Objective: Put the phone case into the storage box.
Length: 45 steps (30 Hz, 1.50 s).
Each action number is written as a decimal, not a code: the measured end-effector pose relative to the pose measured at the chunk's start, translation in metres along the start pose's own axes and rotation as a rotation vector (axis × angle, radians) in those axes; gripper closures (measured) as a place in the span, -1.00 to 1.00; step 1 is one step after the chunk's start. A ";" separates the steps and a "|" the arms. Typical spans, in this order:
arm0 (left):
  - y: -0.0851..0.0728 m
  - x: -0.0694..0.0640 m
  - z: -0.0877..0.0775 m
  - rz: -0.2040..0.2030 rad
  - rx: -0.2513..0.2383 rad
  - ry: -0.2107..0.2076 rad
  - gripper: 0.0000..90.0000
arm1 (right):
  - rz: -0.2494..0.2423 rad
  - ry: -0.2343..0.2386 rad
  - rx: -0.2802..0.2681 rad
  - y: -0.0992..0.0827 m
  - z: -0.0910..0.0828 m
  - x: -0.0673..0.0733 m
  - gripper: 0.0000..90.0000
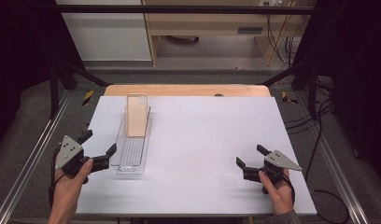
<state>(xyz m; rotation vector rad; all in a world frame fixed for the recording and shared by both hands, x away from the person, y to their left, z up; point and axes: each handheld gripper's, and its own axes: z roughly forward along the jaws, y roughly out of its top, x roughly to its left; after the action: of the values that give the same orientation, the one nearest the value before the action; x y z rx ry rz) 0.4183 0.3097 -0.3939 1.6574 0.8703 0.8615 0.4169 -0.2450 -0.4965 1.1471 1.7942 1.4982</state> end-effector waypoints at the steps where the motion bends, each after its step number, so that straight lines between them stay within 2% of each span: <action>1: -0.001 0.001 -0.001 -0.006 -0.004 0.002 -0.94 | 0.000 0.000 0.000 0.000 0.000 0.000 -0.92; 12: -0.014 0.012 -0.006 -0.076 -0.055 0.023 -0.94 | 0.002 0.000 0.001 0.000 0.000 0.000 -0.92; 15: -0.022 0.015 -0.007 -0.115 -0.077 0.032 -0.94 | -0.001 -0.002 0.000 0.000 0.000 0.000 -0.92; 19: -0.030 0.016 -0.006 -0.130 -0.083 0.032 -0.94 | -0.002 -0.003 -0.001 0.000 0.000 0.000 -0.92; 36: -0.048 0.011 0.001 -0.102 -0.110 0.044 -0.94 | -0.018 -0.010 -0.002 -0.001 -0.001 -0.002 -0.92; 42: -0.054 0.007 0.004 -0.094 -0.119 0.040 -0.94 | -0.037 -0.015 -0.009 -0.001 -0.001 -0.002 -0.92; 45: -0.055 0.005 0.005 -0.083 -0.123 0.038 -0.94 | -0.063 -0.023 -0.017 -0.001 -0.001 -0.002 -0.92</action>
<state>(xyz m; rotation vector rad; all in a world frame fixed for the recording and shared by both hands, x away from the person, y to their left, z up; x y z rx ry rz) 0.4182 0.3232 -0.4478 1.4923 0.8885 0.8744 0.4165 -0.2478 -0.4974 1.0849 1.7828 1.4554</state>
